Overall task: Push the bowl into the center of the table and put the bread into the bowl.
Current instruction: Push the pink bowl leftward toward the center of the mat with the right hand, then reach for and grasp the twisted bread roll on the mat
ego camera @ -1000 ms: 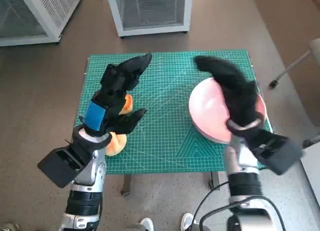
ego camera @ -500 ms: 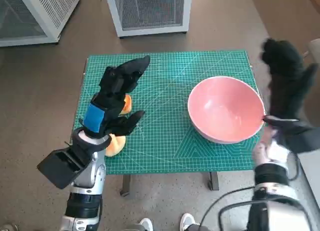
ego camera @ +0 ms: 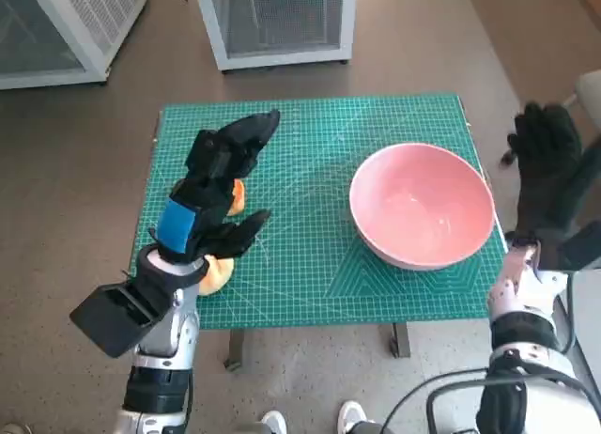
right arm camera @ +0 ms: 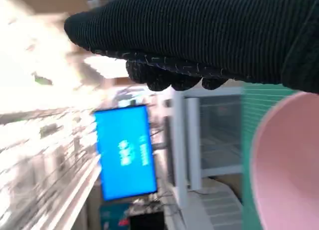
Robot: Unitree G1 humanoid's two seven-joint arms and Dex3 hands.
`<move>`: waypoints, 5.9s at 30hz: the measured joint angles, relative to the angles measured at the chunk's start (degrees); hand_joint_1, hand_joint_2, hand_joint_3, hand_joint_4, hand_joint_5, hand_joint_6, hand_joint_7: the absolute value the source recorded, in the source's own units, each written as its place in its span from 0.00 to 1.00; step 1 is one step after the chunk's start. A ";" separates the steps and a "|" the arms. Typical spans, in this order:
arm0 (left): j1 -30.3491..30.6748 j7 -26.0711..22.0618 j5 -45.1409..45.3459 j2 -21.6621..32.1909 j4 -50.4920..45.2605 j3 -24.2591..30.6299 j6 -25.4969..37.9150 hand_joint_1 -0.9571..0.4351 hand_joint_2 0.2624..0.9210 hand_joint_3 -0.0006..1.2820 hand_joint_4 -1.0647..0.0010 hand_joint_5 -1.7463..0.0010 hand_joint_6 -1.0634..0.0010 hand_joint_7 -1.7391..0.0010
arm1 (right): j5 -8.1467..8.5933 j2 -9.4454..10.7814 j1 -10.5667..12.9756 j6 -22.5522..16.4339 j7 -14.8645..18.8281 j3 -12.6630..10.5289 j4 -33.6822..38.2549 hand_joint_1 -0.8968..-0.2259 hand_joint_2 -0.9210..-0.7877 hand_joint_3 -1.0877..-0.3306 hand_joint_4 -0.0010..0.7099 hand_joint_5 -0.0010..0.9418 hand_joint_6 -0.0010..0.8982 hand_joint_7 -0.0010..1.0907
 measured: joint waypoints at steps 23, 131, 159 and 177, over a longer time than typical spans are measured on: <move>1.65 0.01 -0.20 0.70 -3.25 0.30 1.68 0.34 1.00 0.33 0.73 0.97 1.00 0.57 | -0.55 3.07 2.71 8.93 -0.16 -1.90 1.69 0.65 0.00 0.46 0.40 0.00 0.13 0.42; 5.07 5.22 3.66 3.64 -2.85 4.17 -1.03 0.30 1.00 0.28 0.71 1.00 0.91 0.69 | 0.96 16.57 8.15 -15.63 26.01 11.71 -29.66 0.49 0.00 0.50 0.46 0.00 0.00 0.69; 1.65 4.14 3.69 3.80 -1.51 3.67 -2.99 0.30 1.00 0.27 0.72 1.00 0.91 0.71 | 1.21 14.19 14.54 -13.89 22.58 20.35 -43.39 0.47 0.00 0.47 0.45 0.00 0.00 0.71; -0.37 10.11 20.74 10.41 -1.68 4.41 -2.64 0.30 0.99 0.07 0.75 1.00 0.88 0.75 | 4.11 12.81 14.43 -11.85 22.96 20.40 -44.01 0.47 0.00 0.49 0.42 0.00 0.00 0.68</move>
